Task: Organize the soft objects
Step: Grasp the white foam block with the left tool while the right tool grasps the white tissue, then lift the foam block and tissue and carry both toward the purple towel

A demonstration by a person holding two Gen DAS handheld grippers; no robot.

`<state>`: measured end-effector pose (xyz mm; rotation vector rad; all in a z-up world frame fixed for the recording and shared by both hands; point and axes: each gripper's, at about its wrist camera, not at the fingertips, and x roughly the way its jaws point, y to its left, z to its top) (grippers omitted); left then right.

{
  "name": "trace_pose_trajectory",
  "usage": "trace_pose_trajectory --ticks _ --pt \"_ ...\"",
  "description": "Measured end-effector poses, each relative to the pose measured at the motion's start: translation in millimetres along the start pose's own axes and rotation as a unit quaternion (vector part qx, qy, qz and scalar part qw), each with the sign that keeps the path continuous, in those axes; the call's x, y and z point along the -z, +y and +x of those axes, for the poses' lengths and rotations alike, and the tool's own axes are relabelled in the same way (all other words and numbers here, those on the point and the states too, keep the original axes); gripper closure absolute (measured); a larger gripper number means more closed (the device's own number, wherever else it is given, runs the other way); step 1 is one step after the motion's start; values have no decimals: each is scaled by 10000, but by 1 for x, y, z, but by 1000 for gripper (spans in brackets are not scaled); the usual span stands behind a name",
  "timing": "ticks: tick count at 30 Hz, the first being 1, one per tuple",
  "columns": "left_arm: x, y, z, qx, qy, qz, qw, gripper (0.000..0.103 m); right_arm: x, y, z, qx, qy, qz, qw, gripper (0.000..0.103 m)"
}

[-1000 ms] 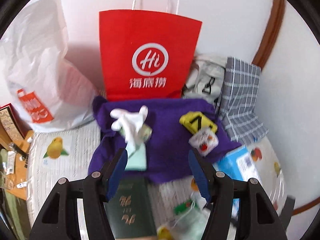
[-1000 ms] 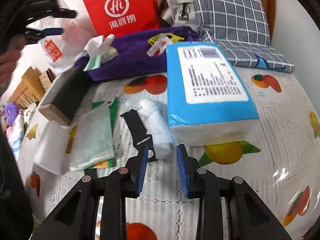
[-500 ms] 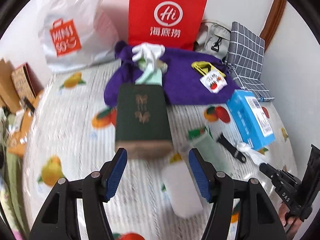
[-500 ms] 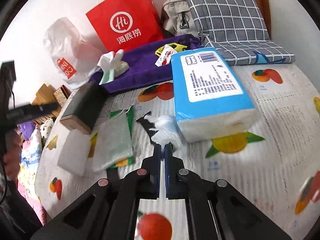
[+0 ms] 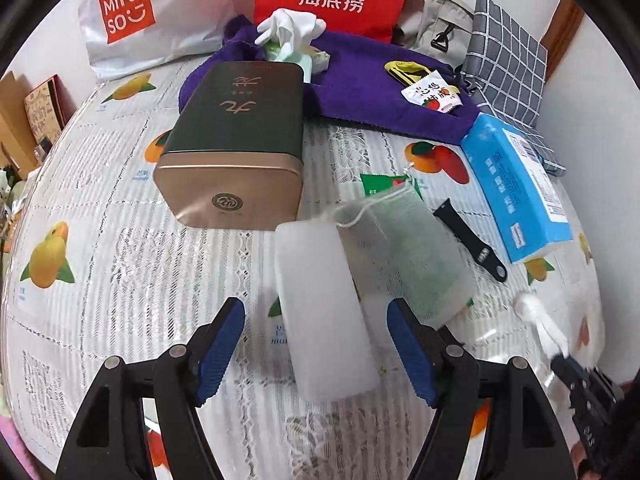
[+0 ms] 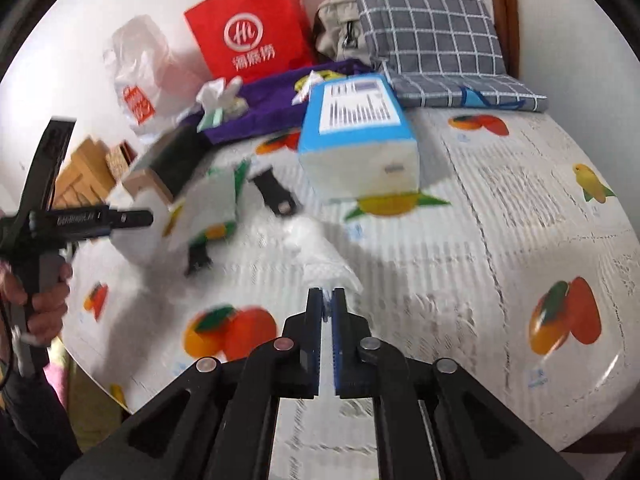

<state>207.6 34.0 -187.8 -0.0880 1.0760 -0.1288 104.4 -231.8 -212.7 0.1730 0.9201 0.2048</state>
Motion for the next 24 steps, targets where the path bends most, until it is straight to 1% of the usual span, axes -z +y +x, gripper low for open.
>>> trace_pose_trajectory --ticks 1,2,3,4,5,6,10,13,16,17,18,20,21,22,24 --pt "1 1 1 37 -79 -61 9999 34 3 0 1 13 39 -54 10000 95" --pt "2 3 2 97 -127 -135 9998 43 5 0 2 -16 73 -108 9999 91" --pt "2 4 3 139 -129 -200 9996 55 8 0 2 -36 109 -162 9998 77" --pt "3 7 5 183 -101 -273 9994 62 9 0 1 -37 94 -192 9998 59" --pt "5 9 6 212 -82 -313 9993 67 11 0 -1 -32 19 -221 9997 52" --pt "7 10 5 224 -113 -309 9992 68 12 0 -5 -6 -95 -262 9996 47" --pt "13 12 -1 161 -203 -237 9994 72 8 0 -7 95 -289 -300 9991 47" --pt "17 14 -5 124 -203 -237 9994 72 -1 1 3 85 -317 -278 9991 47" --pt "21 16 -8 194 -204 -252 9993 74 -8 6 21 241 -284 -399 9985 48" --pt "22 18 -9 231 -189 -283 9992 74 -10 7 28 273 -229 -439 9984 50" --pt "23 19 -10 255 -179 -304 9991 74 -10 8 35 270 -147 -457 9985 59" --pt "25 21 -13 290 -184 -327 9989 74 -8 13 38 539 -289 -612 9962 67" --pt "26 22 -14 292 -188 -330 9989 74 -7 15 39 656 -290 -671 9952 74" --pt "26 22 -15 287 -189 -322 9989 74 -7 15 39 696 -319 -697 9946 82" --pt "26 23 -17 279 -202 -328 9989 74 -6 14 38 652 -307 -684 9950 89"
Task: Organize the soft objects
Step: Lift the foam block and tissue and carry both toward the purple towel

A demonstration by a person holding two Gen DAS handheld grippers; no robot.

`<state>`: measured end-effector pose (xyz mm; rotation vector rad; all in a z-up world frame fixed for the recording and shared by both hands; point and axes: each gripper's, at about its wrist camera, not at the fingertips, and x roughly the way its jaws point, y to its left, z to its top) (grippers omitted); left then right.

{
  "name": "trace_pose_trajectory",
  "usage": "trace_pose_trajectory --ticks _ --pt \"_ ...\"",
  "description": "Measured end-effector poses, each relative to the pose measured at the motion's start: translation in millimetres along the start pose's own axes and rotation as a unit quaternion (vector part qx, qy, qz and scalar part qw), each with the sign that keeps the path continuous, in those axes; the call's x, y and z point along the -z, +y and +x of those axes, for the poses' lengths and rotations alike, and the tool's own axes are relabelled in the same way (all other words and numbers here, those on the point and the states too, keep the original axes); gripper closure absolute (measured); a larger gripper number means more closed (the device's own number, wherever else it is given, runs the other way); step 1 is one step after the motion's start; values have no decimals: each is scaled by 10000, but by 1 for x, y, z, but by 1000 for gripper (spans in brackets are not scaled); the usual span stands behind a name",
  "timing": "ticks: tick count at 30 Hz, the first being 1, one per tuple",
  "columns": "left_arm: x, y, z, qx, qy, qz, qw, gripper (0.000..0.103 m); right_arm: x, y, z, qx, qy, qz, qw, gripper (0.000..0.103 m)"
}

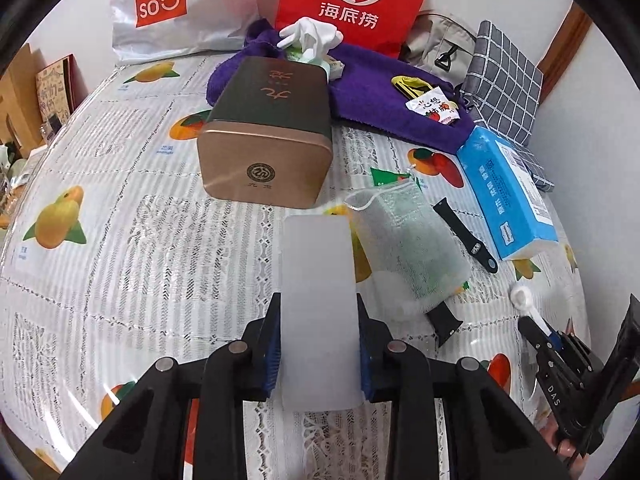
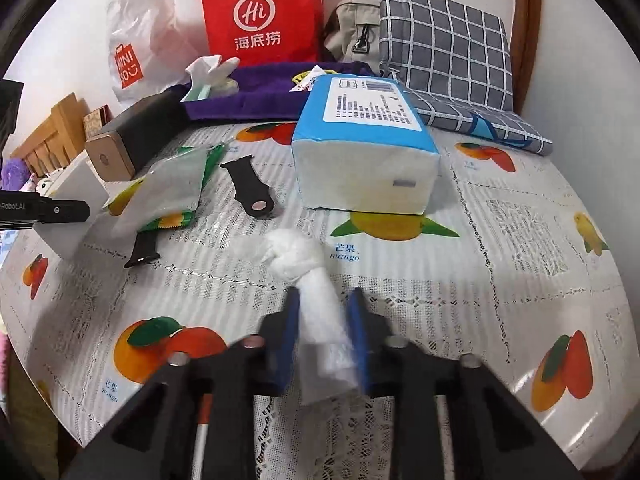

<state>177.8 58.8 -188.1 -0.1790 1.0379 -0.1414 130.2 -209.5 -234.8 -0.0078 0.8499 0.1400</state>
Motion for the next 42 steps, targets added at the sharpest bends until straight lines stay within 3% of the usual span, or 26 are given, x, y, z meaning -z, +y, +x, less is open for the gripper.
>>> trace_pose_trajectory --ticks 2,9,17,37,42 --pt "-1 1 -2 25 -10 -19 10000 74 1 -2 -1 8 23 14 10000 93" --pt "-5 4 -13 91 -49 -67 9999 74 2 -16 -11 -211 178 374 9989 95" --pt "-18 2 -33 131 -159 29 9998 74 -12 -20 -31 -226 0 430 9988 95" --pt "-61 6 -68 106 -549 -99 9984 73 -109 -7 -75 -420 -641 28 9971 95" --pt "-75 -3 -70 20 -617 15 9981 73 -132 -18 -69 -463 -631 219 9967 95"
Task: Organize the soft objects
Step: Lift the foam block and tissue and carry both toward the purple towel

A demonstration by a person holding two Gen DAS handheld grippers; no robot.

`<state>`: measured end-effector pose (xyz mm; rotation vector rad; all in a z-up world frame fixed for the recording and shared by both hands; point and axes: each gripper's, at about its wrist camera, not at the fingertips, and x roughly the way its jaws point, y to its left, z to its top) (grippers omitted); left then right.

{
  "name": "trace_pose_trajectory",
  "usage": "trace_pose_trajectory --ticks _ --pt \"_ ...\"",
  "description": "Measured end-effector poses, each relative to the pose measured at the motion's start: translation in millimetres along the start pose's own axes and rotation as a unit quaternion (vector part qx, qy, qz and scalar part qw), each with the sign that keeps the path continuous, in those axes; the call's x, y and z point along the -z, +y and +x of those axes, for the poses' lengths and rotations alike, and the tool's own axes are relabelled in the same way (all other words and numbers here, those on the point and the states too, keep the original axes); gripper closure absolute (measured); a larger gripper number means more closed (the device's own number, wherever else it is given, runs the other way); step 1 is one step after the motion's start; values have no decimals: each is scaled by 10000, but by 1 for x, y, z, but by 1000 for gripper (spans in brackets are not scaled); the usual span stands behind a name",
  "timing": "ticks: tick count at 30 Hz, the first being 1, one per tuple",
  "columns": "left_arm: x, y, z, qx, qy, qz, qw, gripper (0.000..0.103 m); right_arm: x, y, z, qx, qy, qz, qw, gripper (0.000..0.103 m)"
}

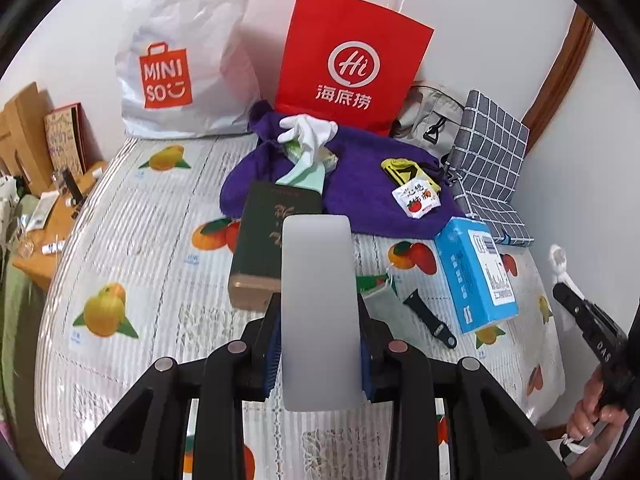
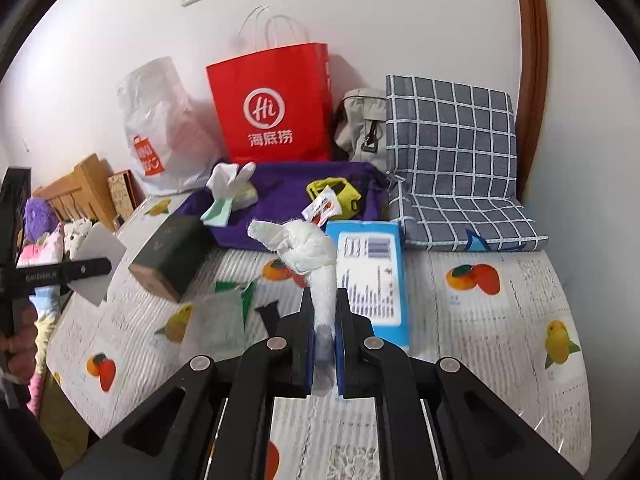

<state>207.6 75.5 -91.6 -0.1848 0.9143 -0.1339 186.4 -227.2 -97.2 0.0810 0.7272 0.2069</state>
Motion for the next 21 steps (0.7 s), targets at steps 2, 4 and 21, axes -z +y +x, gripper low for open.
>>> trace_pose_trajectory --ticks 2,4,21 --pt "-7 -3 1 -52 -18 61 10000 73 -10 -4 5 -43 12 56 10000 95" --pt "-13 -5 1 -88 -53 57 9999 73 -20 -5 10 -47 -12 91 9999 95" --pt "-75 -5 35 -448 -124 183 9988 73 -88 -9 50 -147 -206 -23 9997 95"
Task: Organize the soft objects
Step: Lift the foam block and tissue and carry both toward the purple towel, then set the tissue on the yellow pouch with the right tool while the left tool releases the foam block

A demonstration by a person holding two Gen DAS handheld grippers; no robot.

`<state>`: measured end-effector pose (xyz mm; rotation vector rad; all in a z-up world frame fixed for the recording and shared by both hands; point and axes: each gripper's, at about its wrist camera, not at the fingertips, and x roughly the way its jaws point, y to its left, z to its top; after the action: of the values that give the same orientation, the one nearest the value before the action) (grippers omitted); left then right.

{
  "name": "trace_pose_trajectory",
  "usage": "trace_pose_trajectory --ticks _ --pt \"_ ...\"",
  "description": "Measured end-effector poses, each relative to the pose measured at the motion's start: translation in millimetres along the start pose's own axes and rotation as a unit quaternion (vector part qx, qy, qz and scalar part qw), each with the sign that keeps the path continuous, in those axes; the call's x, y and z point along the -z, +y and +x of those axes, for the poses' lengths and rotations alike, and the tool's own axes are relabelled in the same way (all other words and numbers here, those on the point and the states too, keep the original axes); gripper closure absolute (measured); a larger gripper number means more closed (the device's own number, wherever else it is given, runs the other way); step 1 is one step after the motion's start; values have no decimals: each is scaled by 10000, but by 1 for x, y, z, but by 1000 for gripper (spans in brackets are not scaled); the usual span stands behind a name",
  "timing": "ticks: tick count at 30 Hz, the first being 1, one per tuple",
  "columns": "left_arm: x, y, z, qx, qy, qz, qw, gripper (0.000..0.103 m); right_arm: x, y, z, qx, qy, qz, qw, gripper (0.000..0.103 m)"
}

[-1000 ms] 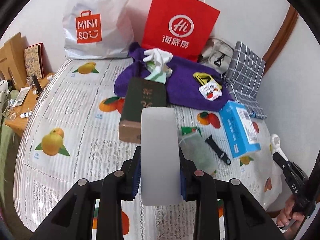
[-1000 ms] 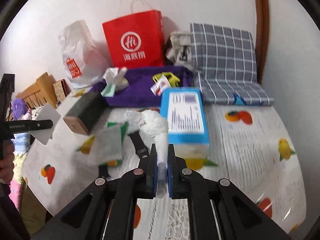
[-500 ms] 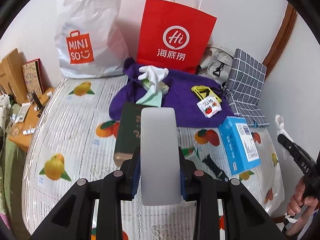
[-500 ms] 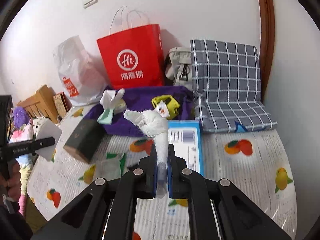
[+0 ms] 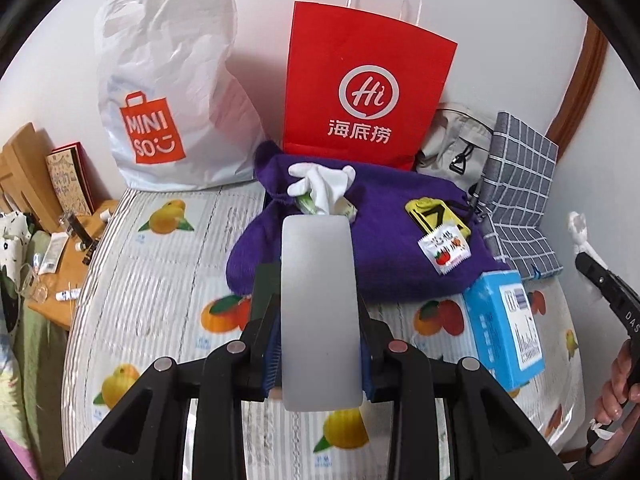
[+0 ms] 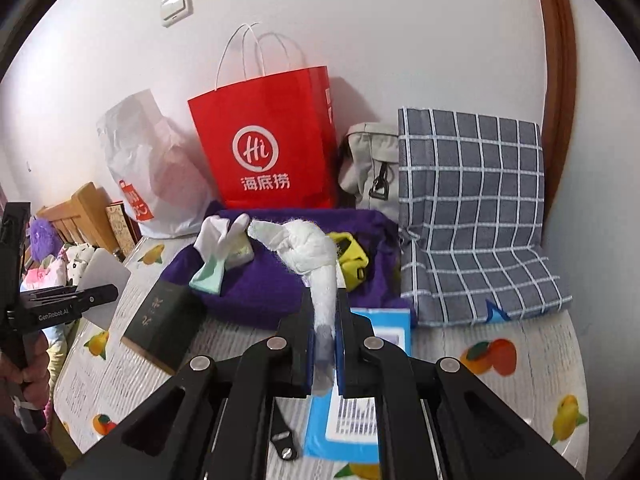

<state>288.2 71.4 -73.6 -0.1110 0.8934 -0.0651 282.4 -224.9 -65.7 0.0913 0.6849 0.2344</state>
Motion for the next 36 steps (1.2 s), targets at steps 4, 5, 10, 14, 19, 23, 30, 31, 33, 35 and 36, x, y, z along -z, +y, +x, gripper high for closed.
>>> trace_pose_trajectory --ticks 4,5,10,14,19,23,30,31,33,35,36 --pt "-16 0 19 -58 127 -14 9999 73 -18 -6 14 46 -40 13 10000 95" --pt "-19 0 23 -62 158 -20 9999 73 -22 -8 19 48 -43 15 10000 95" --pt "-37 6 44 -86 250 -180 9995 73 -41 -9 40 38 -55 -44 10000 95" --pt "-53 7 58 -176 256 -167 9994 73 -56 -8 56 -23 -50 -83 9999 95" --pt "-69 11 81 -360 374 -159 9985 73 -69 -7 78 -119 18 -116 9999 95" --pt "-75 7 106 -476 668 75 9966 72 -73 -10 99 -159 173 -119 9997 95" --pt "-76 2 143 -422 999 162 9940 72 -63 -23 148 -300 782 2 9965 94" --pt "-76 0 148 -388 1026 173 9938 72 -61 -25 153 -318 851 35 9959 94" --pt "-76 -2 153 -345 1046 205 9937 72 -57 -29 162 -347 1021 70 9941 94" --pt "-77 -3 159 -326 1093 219 9932 72 -53 -29 170 -355 1121 -13 9931 94" --pt "-77 -3 161 -311 1101 227 9932 72 -52 -29 171 -329 1130 -48 9930 94"
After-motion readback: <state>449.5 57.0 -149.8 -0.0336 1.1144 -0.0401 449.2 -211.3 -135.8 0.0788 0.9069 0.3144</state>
